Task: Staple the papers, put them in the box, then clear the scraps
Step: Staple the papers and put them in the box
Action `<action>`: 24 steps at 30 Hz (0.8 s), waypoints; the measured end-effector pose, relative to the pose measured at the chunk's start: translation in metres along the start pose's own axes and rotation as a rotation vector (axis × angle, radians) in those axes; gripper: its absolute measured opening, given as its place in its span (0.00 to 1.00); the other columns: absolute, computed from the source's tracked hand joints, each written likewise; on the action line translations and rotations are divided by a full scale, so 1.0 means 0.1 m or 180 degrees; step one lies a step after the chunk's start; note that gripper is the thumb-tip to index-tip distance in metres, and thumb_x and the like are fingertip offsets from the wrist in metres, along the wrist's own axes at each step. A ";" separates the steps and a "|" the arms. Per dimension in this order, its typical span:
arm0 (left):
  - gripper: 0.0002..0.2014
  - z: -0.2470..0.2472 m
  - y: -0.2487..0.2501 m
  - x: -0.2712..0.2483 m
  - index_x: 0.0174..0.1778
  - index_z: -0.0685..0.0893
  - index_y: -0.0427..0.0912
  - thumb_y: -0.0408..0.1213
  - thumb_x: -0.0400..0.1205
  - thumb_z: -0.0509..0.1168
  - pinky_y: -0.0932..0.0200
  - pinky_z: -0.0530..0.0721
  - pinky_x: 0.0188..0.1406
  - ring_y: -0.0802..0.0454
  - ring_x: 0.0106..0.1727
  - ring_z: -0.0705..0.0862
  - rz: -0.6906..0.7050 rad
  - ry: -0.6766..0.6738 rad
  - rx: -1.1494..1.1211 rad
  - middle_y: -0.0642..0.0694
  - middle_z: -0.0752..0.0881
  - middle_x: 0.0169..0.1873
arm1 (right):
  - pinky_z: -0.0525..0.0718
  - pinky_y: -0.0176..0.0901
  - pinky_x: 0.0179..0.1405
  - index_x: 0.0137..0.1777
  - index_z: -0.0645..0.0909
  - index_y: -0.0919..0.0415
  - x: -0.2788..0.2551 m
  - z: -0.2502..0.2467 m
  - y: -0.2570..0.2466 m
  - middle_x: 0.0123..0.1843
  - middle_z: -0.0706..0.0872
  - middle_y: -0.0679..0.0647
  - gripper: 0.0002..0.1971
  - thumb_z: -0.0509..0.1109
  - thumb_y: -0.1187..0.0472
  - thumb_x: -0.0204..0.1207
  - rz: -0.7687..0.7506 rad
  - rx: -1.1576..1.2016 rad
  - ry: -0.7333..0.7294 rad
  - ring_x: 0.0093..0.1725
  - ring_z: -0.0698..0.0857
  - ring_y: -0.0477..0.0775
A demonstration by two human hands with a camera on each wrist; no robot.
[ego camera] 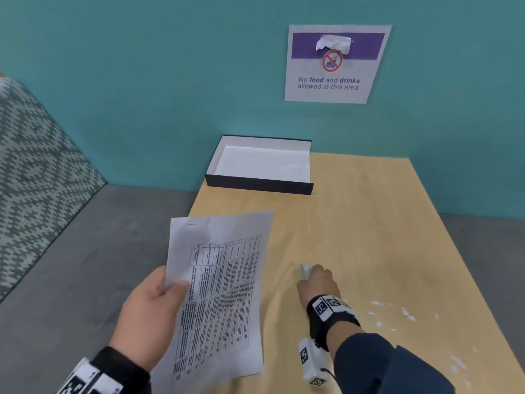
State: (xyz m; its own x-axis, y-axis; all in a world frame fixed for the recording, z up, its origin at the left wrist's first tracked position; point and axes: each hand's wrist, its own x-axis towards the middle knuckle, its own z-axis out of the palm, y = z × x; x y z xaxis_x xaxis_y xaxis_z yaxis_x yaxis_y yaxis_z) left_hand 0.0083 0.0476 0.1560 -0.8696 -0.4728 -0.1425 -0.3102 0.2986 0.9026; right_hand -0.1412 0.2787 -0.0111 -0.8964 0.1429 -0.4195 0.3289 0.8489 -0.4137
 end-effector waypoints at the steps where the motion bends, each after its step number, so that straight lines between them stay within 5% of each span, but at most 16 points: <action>1: 0.13 -0.01 -0.02 0.00 0.47 0.89 0.54 0.32 0.83 0.64 0.49 0.83 0.56 0.55 0.52 0.89 0.0011 -0.0049 -0.0020 0.58 0.92 0.45 | 0.83 0.51 0.55 0.64 0.74 0.61 0.04 0.03 0.00 0.64 0.79 0.61 0.16 0.61 0.60 0.76 -0.0008 -0.0076 -0.0012 0.59 0.82 0.64; 6: 0.10 -0.03 -0.06 0.04 0.52 0.88 0.61 0.44 0.79 0.66 0.36 0.79 0.67 0.53 0.58 0.88 0.0169 -0.0071 -0.0244 0.58 0.92 0.51 | 0.79 0.51 0.54 0.65 0.73 0.59 -0.03 -0.03 -0.06 0.64 0.77 0.58 0.22 0.63 0.45 0.78 -0.0277 -0.0366 0.0310 0.61 0.77 0.62; 8: 0.15 -0.02 0.01 0.08 0.56 0.88 0.58 0.48 0.74 0.65 0.34 0.77 0.68 0.51 0.60 0.88 0.0284 -0.0059 -0.0552 0.56 0.91 0.53 | 0.79 0.53 0.57 0.66 0.75 0.59 -0.20 -0.13 -0.04 0.64 0.77 0.58 0.22 0.62 0.45 0.79 -0.0628 0.0246 0.0690 0.61 0.78 0.62; 10: 0.14 -0.05 0.08 0.14 0.60 0.87 0.50 0.38 0.79 0.66 0.30 0.75 0.69 0.44 0.62 0.87 0.0381 0.0029 -0.1157 0.49 0.91 0.57 | 0.82 0.56 0.58 0.65 0.76 0.54 -0.45 -0.23 0.03 0.61 0.80 0.54 0.19 0.64 0.47 0.79 -0.0814 0.1353 0.0730 0.57 0.82 0.57; 12: 0.15 -0.07 0.18 0.20 0.63 0.86 0.43 0.28 0.84 0.60 0.31 0.75 0.67 0.38 0.63 0.86 0.0359 0.0090 -0.1837 0.43 0.89 0.59 | 0.86 0.58 0.53 0.60 0.78 0.48 -0.76 -0.27 0.08 0.56 0.83 0.52 0.21 0.67 0.40 0.70 -0.0691 0.2239 0.0437 0.50 0.85 0.52; 14: 0.11 -0.08 0.33 0.27 0.58 0.87 0.45 0.31 0.83 0.63 0.40 0.78 0.57 0.40 0.56 0.86 0.0370 0.0113 -0.2328 0.46 0.90 0.56 | 0.86 0.53 0.51 0.64 0.78 0.47 -0.98 -0.27 0.03 0.58 0.85 0.54 0.33 0.73 0.36 0.58 -0.0433 0.3011 -0.0406 0.53 0.87 0.52; 16: 0.08 -0.05 0.39 0.36 0.51 0.86 0.45 0.36 0.77 0.71 0.49 0.81 0.50 0.47 0.48 0.87 0.0320 0.0103 -0.2776 0.47 0.91 0.51 | 0.82 0.58 0.61 0.72 0.74 0.52 -1.07 -0.25 -0.09 0.68 0.85 0.57 0.36 0.77 0.42 0.64 -0.0227 0.3999 -0.1621 0.65 0.85 0.59; 19: 0.15 0.03 0.41 0.49 0.66 0.80 0.38 0.30 0.85 0.58 0.46 0.87 0.56 0.47 0.61 0.87 0.0056 0.0137 -0.3276 0.44 0.88 0.61 | 0.70 0.69 0.75 0.76 0.74 0.59 -1.15 -0.42 -0.41 0.74 0.80 0.63 0.23 0.67 0.58 0.81 -0.0303 0.5075 -0.2594 0.73 0.78 0.66; 21: 0.16 0.06 0.32 0.57 0.70 0.79 0.40 0.31 0.86 0.58 0.37 0.84 0.60 0.41 0.63 0.86 -0.0114 0.0235 -0.3241 0.42 0.87 0.63 | 0.78 0.69 0.68 0.72 0.77 0.63 -1.11 -0.46 -0.52 0.70 0.84 0.66 0.19 0.62 0.68 0.82 -0.0227 0.5199 -0.2592 0.69 0.82 0.69; 24: 0.07 0.06 0.04 0.68 0.58 0.80 0.43 0.35 0.86 0.59 0.49 0.89 0.39 0.46 0.49 0.87 -0.0469 0.0444 -0.2660 0.41 0.85 0.52 | 0.83 0.66 0.61 0.68 0.79 0.62 -1.05 -0.47 -0.56 0.62 0.89 0.63 0.21 0.61 0.74 0.77 -0.0386 0.4649 -0.1685 0.61 0.88 0.66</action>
State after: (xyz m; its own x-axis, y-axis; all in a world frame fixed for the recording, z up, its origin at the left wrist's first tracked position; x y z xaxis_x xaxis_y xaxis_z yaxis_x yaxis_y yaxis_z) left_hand -0.0544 0.0210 0.1474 -0.7704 -0.5727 -0.2800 0.0161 -0.4565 0.8896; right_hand -0.0799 0.2399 0.0942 -0.8384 -0.3434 -0.4232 0.5398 -0.4166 -0.7314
